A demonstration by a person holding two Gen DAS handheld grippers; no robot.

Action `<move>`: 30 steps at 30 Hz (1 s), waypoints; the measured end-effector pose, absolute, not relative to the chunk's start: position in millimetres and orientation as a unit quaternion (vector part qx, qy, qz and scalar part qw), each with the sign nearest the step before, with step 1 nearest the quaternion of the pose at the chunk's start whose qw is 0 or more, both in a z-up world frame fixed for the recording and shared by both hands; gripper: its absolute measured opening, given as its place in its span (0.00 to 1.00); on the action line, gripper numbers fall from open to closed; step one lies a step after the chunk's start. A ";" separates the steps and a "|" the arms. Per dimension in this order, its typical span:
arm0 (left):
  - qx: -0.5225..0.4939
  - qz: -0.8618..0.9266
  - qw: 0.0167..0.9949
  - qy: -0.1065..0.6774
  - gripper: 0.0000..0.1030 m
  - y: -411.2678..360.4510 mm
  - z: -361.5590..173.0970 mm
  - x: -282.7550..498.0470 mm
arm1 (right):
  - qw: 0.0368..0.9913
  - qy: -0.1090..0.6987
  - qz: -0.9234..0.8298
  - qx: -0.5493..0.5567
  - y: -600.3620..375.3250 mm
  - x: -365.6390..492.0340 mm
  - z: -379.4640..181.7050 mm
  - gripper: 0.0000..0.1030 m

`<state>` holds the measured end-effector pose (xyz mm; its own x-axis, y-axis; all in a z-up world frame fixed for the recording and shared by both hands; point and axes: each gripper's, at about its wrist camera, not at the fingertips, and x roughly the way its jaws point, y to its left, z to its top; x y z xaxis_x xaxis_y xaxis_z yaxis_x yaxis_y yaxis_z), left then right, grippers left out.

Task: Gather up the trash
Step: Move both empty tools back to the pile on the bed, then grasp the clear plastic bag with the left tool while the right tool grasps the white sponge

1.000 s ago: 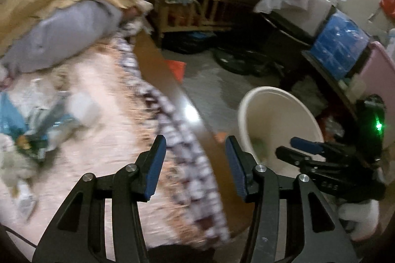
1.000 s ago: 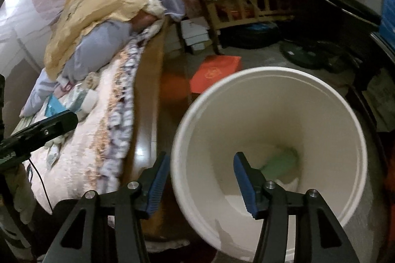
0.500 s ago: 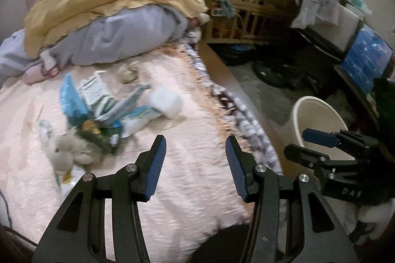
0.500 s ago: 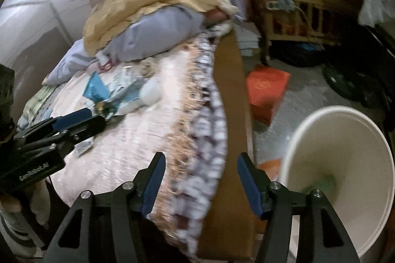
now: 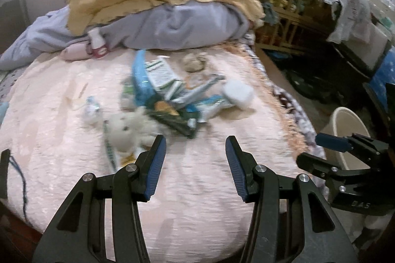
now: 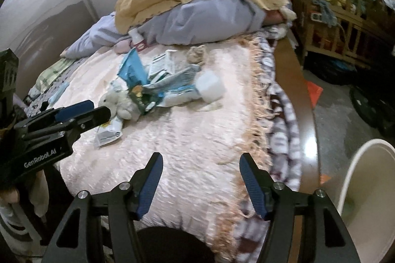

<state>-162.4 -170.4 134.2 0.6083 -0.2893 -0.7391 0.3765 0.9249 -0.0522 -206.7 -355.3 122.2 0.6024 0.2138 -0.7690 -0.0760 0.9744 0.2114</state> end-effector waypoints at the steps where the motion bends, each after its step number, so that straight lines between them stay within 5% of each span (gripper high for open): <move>1: 0.054 -0.181 0.897 0.401 0.47 -166.1 133.8 -161.3 | 0.891 0.439 0.084 0.077 -353.0 -204.2 121.5 0.61; 30: -0.066 -0.081 0.880 0.464 0.51 -8.6 72.3 -35.4 | 0.888 0.454 0.068 0.015 -342.7 -55.7 81.1 0.63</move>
